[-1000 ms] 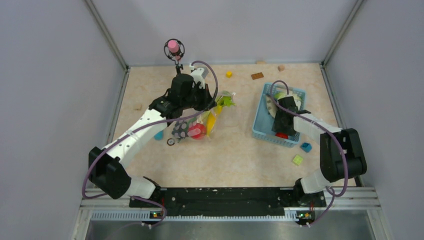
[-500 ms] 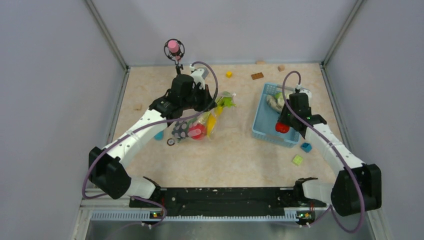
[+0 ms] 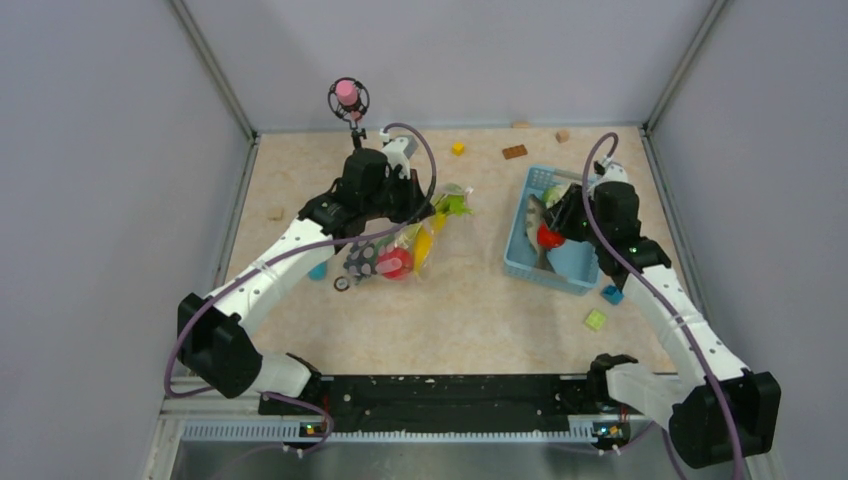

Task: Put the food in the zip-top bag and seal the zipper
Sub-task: Pick up the fake vegetable from the bin, then place the fake vegetable in the zipper food storage bag.

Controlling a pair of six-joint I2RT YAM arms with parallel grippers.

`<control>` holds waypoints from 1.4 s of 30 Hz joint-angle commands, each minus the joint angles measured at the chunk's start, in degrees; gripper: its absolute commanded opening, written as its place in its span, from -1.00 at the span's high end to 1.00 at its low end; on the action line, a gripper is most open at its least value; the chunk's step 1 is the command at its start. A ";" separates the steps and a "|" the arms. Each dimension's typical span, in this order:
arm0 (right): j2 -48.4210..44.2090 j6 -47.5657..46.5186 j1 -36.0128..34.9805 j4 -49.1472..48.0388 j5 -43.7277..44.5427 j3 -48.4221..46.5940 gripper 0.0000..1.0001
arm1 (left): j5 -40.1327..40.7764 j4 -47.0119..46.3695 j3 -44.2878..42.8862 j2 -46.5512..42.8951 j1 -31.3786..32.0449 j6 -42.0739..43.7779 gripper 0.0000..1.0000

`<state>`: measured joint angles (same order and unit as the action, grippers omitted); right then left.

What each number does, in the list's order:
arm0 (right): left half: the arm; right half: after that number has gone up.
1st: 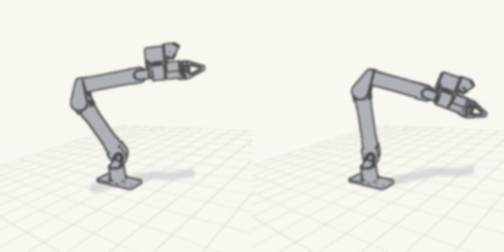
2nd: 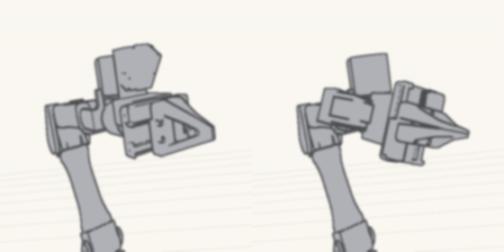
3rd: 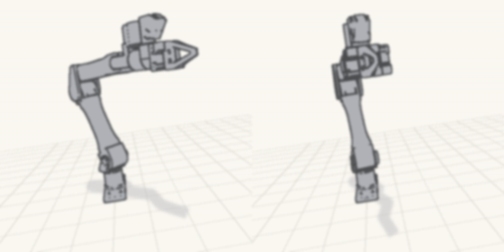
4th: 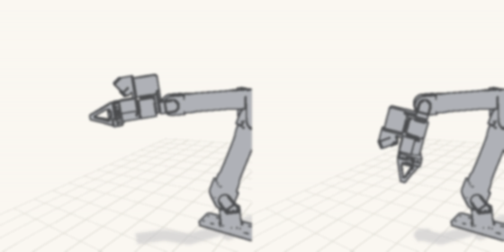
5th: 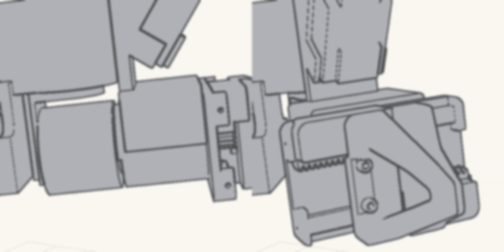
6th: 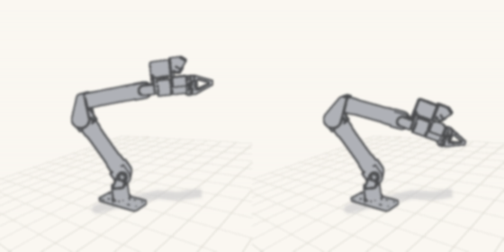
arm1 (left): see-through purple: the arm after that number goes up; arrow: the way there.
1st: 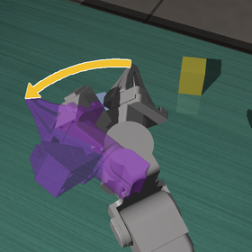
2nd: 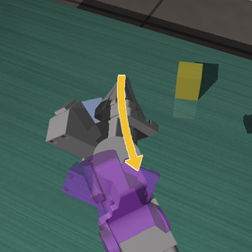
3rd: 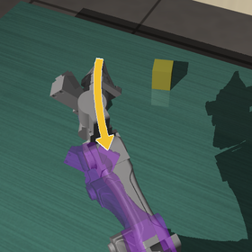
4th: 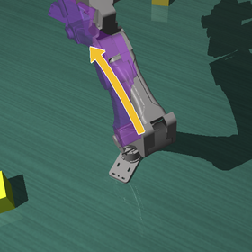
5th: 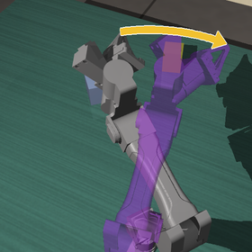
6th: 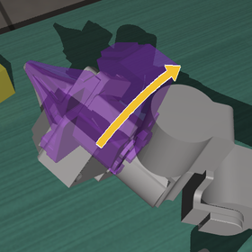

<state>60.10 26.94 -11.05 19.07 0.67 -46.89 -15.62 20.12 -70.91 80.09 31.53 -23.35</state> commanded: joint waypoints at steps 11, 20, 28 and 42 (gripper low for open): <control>4.93 -4.27 -23.58 -25.73 -11.06 -8.44 0.57 | -3.26 -3.25 -0.11 -2.57 -0.10 -1.94 1.00; 15.59 -6.95 -29.16 -25.13 -3.79 -10.91 0.14 | -2.11 -2.85 0.77 -4.99 -0.15 -2.31 1.00; 16.53 -8.76 -31.57 -23.36 -8.16 -12.08 -0.58 | -1.71 -3.24 1.46 -5.69 -0.14 -1.78 1.00; 2.17 -5.57 -28.24 -14.41 9.47 -6.28 -0.86 | 0.13 -2.97 2.29 -6.54 -0.10 -1.78 1.00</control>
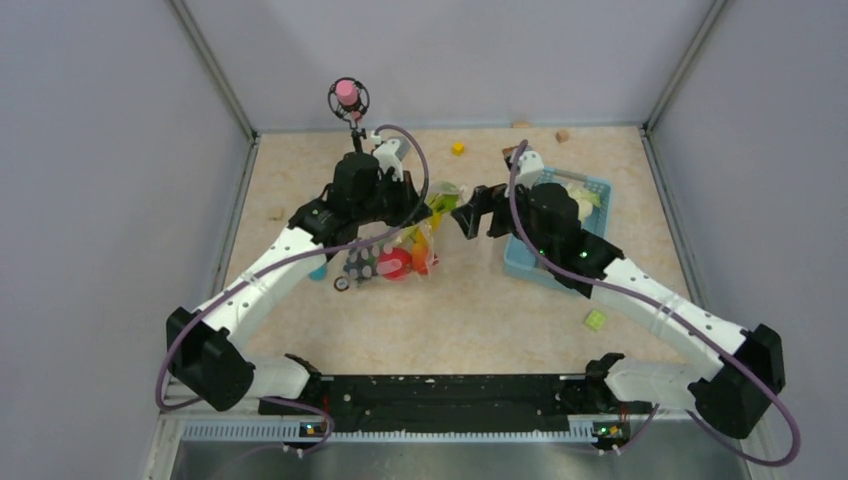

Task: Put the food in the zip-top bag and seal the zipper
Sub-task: Place the fake vegetable in the zipper food storage bag, then pick up the fake fish from the bin.

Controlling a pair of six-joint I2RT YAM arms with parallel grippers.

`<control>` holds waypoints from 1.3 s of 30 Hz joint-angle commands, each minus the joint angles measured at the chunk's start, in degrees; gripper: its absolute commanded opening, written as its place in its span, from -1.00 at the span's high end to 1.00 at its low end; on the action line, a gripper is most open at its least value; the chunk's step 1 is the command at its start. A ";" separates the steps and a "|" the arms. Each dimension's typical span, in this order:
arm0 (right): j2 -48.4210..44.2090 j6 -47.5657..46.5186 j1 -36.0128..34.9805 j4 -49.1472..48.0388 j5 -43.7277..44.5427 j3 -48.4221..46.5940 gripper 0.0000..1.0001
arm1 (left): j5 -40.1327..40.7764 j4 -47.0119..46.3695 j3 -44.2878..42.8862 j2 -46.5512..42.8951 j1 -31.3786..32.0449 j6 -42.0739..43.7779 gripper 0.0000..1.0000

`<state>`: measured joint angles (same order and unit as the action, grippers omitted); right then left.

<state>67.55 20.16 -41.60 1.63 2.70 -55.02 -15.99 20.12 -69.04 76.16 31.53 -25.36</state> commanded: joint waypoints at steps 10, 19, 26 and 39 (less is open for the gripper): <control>-11.78 6.33 19.79 6.02 6.26 12.13 -0.98 | 0.74 -3.06 0.89 -3.06 -0.13 0.57 1.00; -1.70 9.59 23.70 3.33 9.09 14.23 -0.96 | 0.34 -3.16 0.47 -1.68 -0.12 0.49 1.00; 9.70 13.37 23.76 1.86 12.73 11.46 -0.87 | 0.76 -3.24 0.67 -2.04 -0.14 0.68 1.00; 24.77 15.82 23.78 0.06 18.53 6.44 -0.76 | 0.46 -4.04 1.05 -1.74 -0.19 1.35 1.00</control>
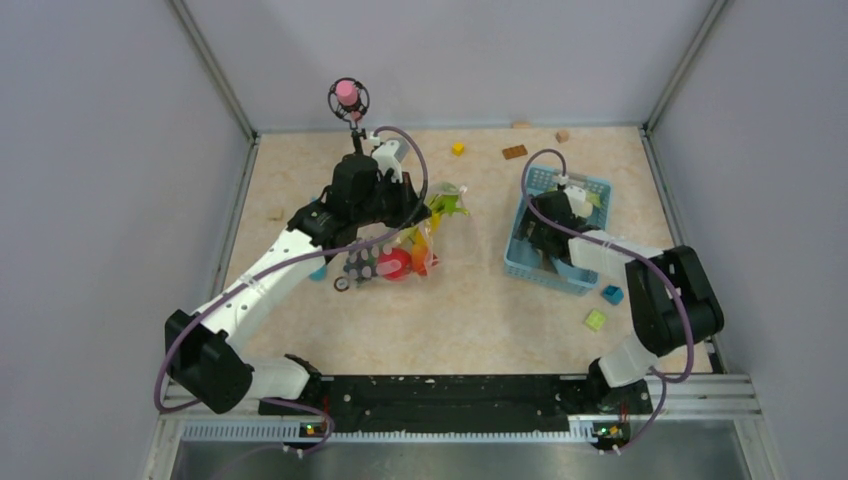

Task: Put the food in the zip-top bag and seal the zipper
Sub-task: Pick up the fake fish from the bin.

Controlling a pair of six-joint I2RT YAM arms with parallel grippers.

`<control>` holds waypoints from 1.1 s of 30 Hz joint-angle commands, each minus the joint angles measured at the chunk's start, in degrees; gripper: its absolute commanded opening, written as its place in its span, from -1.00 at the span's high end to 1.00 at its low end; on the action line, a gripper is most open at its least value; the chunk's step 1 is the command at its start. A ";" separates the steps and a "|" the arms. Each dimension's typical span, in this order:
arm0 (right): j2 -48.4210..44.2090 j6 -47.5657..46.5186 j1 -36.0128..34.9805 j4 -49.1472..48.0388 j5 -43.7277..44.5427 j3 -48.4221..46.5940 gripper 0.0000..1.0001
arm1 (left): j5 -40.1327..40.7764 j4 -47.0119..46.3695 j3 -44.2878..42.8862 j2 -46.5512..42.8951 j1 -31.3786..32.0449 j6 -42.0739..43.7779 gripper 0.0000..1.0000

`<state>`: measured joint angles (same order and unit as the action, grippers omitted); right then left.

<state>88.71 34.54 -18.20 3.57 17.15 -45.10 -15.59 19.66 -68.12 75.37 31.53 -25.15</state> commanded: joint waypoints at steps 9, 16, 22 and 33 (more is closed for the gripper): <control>3.43 1.59 0.36 -1.27 3.33 -3.24 0.27 | 0.12 -3.59 0.12 -0.67 -0.21 1.26 1.00; -8.20 -2.24 0.35 1.39 1.59 1.17 0.64 | -0.35 -3.64 0.07 -0.39 -0.23 1.20 1.00; -21.55 -8.72 0.36 7.51 -4.77 2.96 0.68 | -0.31 -3.75 -0.27 -0.42 -0.17 1.59 1.00; -34.29 -11.95 0.34 13.52 -51.90 -2.76 0.87 | -6.81 -4.25 -1.75 1.26 -0.01 1.41 1.00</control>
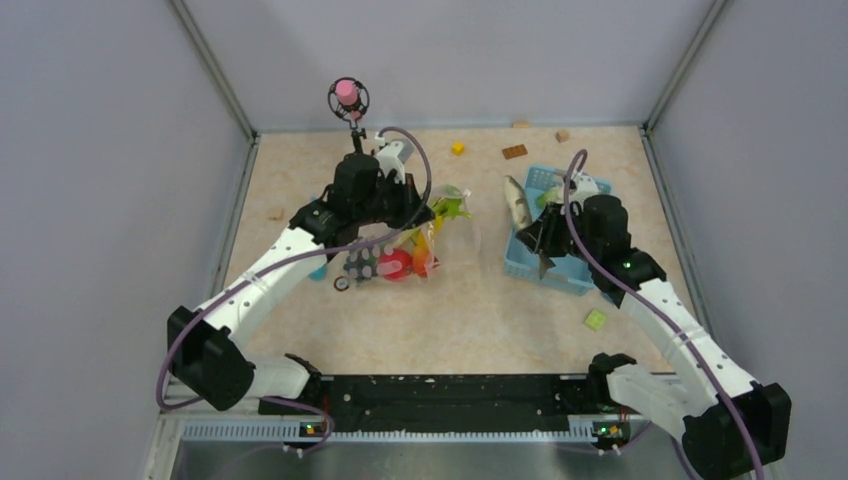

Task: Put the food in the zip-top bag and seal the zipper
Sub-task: Pick up the fake fish from the bin, then place the fake fish in the zipper food storage bag.

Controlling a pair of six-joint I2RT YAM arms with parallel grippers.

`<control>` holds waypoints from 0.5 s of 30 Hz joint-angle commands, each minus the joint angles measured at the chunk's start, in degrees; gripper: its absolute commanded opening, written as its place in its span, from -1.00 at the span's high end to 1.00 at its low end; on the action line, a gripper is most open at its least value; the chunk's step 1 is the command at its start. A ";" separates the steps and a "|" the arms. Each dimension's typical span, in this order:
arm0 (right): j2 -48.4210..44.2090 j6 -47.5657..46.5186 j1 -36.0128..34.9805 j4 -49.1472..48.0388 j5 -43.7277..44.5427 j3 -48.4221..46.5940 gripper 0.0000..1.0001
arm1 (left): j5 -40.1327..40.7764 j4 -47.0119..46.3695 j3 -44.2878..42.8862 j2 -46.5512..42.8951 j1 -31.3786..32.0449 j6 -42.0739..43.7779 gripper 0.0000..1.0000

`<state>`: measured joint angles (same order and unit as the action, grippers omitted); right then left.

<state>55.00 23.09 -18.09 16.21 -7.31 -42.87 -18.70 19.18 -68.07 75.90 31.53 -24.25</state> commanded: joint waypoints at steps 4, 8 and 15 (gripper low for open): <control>1.29 3.32 -1.52 -0.03 -40.65 -7.21 0.92 | -4.33 -3.18 -1.88 0.45 0.49 2.05 1.00; 5.29 5.03 -6.75 1.91 -39.07 -9.78 0.92 | -4.09 -2.42 -1.78 -0.57 1.45 4.36 1.00; 13.14 4.80 -10.59 12.58 -34.77 -15.42 0.90 | -3.89 -2.15 -1.06 -2.35 2.71 5.79 1.00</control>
<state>65.89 27.18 -27.70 23.16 -41.65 -53.93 -21.61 19.55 -68.10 76.64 33.32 -20.60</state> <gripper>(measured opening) 0.318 0.015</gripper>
